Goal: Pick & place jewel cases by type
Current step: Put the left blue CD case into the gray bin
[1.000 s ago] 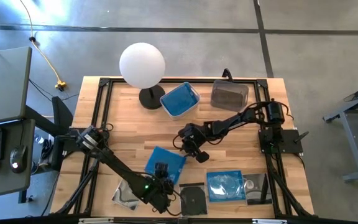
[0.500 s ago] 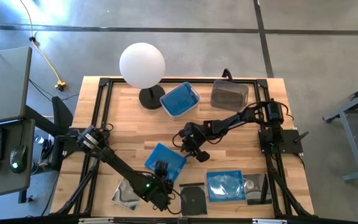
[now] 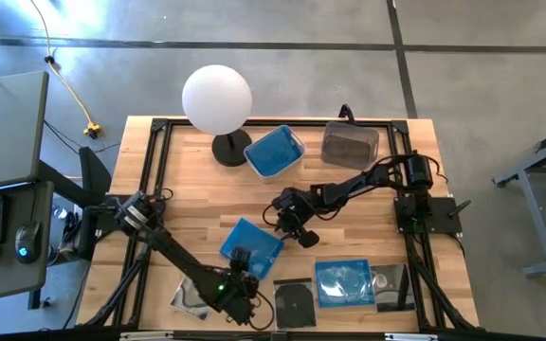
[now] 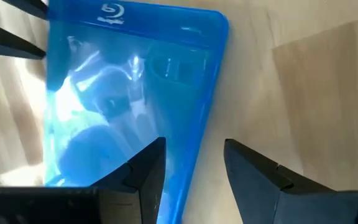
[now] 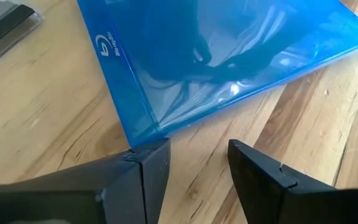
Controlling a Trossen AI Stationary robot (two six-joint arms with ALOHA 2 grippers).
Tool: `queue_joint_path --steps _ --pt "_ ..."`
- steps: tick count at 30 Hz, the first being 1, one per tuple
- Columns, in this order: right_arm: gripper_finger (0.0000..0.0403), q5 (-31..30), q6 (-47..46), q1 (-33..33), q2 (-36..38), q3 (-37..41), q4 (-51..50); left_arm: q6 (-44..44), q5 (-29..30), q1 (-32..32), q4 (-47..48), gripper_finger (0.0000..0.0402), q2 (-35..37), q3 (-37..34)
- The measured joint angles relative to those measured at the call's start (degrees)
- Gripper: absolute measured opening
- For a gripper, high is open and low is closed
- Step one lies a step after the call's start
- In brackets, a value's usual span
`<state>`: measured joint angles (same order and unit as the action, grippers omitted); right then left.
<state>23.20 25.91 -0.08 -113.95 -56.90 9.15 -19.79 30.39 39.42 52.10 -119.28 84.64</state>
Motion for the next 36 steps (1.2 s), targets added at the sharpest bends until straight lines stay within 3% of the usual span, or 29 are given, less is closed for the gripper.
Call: queue_joint_path --steps 8,21,32,36 --pt "0.0158 4.4 -0.3 1.0 -0.1 0.1 0.1 5.7 -2.0 -2.6 -0.1 0.0158 -3.1 0.3" --pt "0.0158 3.7 -0.4 5.5 0.0 0.1 -0.3 7.8 7.0 -2.8 1.3 0.0159 -4.1 2.4" --pt "0.0158 3.9 -0.5 5.7 0.2 0.1 -2.1 4.7 8.6 -2.8 4.6 0.0159 -4.4 5.5" --pt "0.0158 4.1 -0.6 5.7 0.2 -0.2 -3.1 2.7 15.3 -3.0 4.8 0.0159 -4.3 6.6"
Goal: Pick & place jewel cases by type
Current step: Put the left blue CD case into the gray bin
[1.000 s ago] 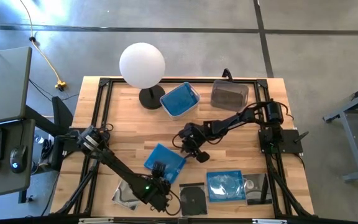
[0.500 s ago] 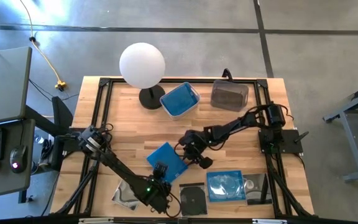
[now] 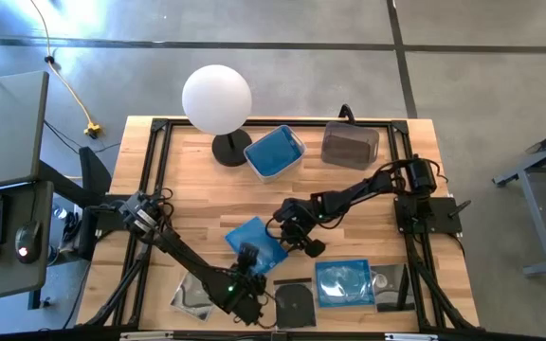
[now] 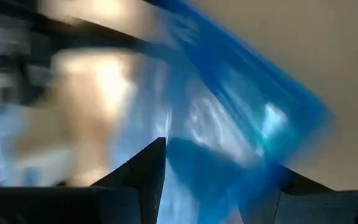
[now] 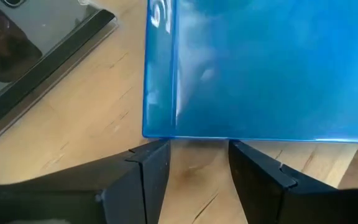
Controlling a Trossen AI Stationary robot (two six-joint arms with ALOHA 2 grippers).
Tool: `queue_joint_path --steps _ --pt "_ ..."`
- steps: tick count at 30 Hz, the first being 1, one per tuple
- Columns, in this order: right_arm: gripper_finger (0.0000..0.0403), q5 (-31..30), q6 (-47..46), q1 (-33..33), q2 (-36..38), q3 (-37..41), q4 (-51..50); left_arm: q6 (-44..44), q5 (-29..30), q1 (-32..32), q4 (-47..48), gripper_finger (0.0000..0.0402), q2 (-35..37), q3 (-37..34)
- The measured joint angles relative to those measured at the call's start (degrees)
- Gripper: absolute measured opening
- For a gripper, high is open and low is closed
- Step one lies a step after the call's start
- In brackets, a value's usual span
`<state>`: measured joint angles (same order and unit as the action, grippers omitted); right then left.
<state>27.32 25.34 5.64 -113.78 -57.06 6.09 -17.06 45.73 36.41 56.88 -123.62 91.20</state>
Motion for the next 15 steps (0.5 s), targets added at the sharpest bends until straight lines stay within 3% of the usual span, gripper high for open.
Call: queue_joint_path --steps 5,11,15 --pt "0.0158 1.2 0.1 0.3 -0.1 0.0 0.2 -1.4 6.2 -0.2 1.8 0.0158 0.0 3.0" --pt "0.0158 1.0 0.1 0.3 -0.1 0.1 1.0 -1.4 1.5 -0.4 3.2 0.0156 0.0 4.0" --pt "0.0158 0.8 0.1 0.3 -0.1 0.1 1.0 -1.2 -0.6 -0.4 3.6 0.0128 0.0 4.0"
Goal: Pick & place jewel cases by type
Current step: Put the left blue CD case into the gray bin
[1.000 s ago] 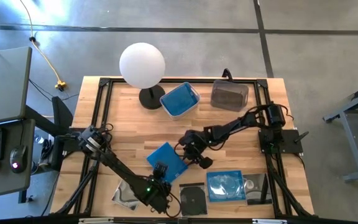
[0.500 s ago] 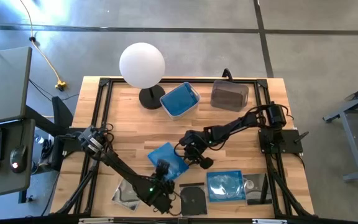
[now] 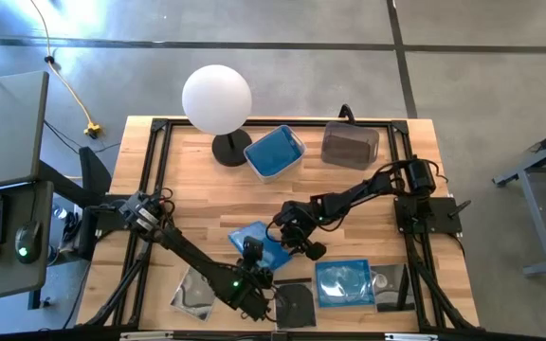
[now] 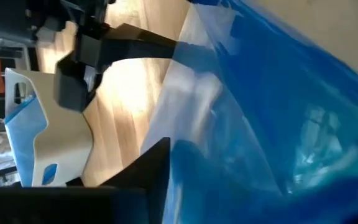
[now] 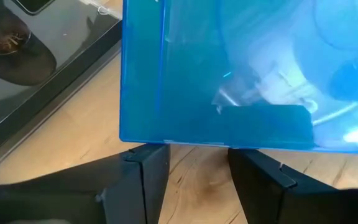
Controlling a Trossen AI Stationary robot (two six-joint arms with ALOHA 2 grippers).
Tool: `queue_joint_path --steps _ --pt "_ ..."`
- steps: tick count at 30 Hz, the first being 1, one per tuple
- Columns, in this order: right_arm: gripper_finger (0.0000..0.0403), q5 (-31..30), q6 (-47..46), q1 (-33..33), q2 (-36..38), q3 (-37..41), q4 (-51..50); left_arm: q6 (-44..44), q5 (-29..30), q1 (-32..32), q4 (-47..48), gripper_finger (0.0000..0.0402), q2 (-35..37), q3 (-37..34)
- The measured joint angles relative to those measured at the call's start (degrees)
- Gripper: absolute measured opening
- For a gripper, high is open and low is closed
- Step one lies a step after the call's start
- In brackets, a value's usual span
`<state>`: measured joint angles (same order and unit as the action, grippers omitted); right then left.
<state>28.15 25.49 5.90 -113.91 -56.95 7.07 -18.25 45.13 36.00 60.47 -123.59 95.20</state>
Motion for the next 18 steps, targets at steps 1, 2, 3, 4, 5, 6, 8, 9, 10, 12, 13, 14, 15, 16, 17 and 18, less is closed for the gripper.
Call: queue_joint_path --steps 1,2,3,4,5,6,8,9,10,12,13,14,15,16,17,18 --pt "0.0158 -0.1 0.0 0.0 0.0 0.0 0.0 0.1 -0.3 0.1 0.0 0.0117 0.0 0.0" --pt "0.0158 -0.1 0.0 0.0 0.0 0.0 0.0 0.1 -0.4 0.1 0.1 0.0105 0.0 0.0" --pt "0.0158 -0.2 0.0 0.0 0.0 0.0 0.0 0.2 -0.5 0.1 0.1 0.0092 0.0 0.0" --pt "0.0158 -0.4 0.1 0.0 0.0 0.0 0.0 0.2 -0.4 0.2 0.1 0.0079 0.1 0.0" --pt "0.0158 -0.6 0.2 0.0 0.0 0.0 0.0 0.3 -0.4 0.2 0.2 0.0066 0.1 0.0" --pt "0.0158 -0.6 0.2 0.0 0.0 0.0 -0.2 0.4 -0.4 0.2 0.2 0.0054 0.1 0.0" --pt "0.0158 -1.0 0.5 -0.1 0.5 0.0 -1.2 0.6 -0.5 0.2 0.3 0.0032 0.2 0.0" --pt "0.0158 -1.7 0.5 -0.1 0.9 0.0 -2.1 0.5 -0.4 0.2 0.4 0.0022 0.2 0.0" --pt "0.0158 -2.9 0.5 -0.1 1.6 0.0 -3.4 0.4 -0.3 0.3 0.5 0.0014 0.2 0.0" --pt "0.0158 -7.0 0.7 -0.1 3.9 0.1 -7.6 0.1 -0.1 0.3 0.8 0.0006 0.2 0.3" --pt "0.0158 -10.1 1.4 -0.1 5.3 0.2 -10.0 0.0 -0.3 0.3 1.3 0.0005 0.2 0.7" --pt "0.0158 -13.5 2.4 -0.1 6.7 0.2 -12.4 -0.1 -0.6 0.3 1.8 0.0006 0.2 1.2" --pt "0.0158 -17.8 3.5 0.0 8.7 0.2 -14.9 -0.1 -0.9 0.3 2.3 0.0007 0.2 1.8" --pt "0.0158 -22.0 4.2 0.2 10.7 0.2 -18.2 -0.3 -1.0 0.3 2.6 0.0008 0.2 2.3" --pt "0.0158 -26.7 4.5 0.4 12.5 0.2 -20.8 -0.3 -1.1 0.3 3.1 0.0009 0.2 3.0" --pt "0.0158 -30.6 4.6 0.7 14.7 0.2 -23.1 -0.4 -1.1 0.3 3.8 0.0009 0.2 3.7"
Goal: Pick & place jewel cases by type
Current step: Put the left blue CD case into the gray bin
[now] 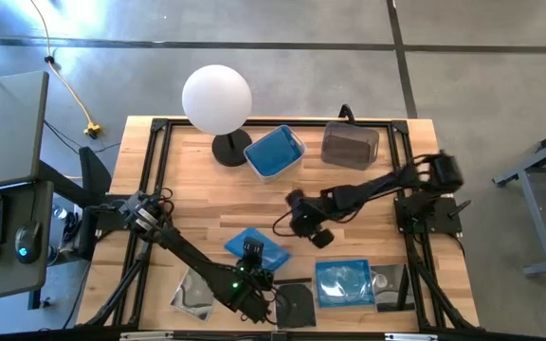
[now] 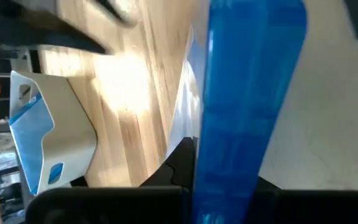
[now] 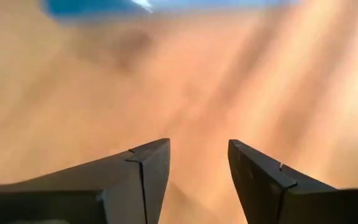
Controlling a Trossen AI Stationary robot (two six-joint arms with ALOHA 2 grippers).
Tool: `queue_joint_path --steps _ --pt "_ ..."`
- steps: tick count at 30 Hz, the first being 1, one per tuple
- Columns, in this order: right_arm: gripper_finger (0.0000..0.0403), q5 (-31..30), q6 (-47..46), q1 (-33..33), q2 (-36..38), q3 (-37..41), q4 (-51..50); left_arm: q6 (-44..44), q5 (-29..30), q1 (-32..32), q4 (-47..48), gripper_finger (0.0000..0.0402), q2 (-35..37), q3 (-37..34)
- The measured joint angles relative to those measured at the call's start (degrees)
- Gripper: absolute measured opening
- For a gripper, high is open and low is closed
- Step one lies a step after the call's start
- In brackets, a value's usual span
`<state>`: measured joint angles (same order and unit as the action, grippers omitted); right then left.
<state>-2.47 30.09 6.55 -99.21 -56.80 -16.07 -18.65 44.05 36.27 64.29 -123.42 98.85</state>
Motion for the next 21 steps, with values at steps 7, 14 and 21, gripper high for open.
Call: queue_joint_path --steps 7,14,21 --pt "0.0158 -20.8 -3.5 2.4 16.6 0.0 -14.1 -13.2 1.5 -3.8 9.4 0.0006 0.0 10.0" --pt "0.0158 -34.6 -7.8 4.2 33.6 0.0 -21.1 -15.7 1.3 -12.9 17.9 0.0006 0.0 20.9" --pt "0.0158 -29.3 -15.6 4.2 45.4 0.2 -21.5 -9.1 -7.7 -26.8 18.0 0.0006 0.0 30.2"
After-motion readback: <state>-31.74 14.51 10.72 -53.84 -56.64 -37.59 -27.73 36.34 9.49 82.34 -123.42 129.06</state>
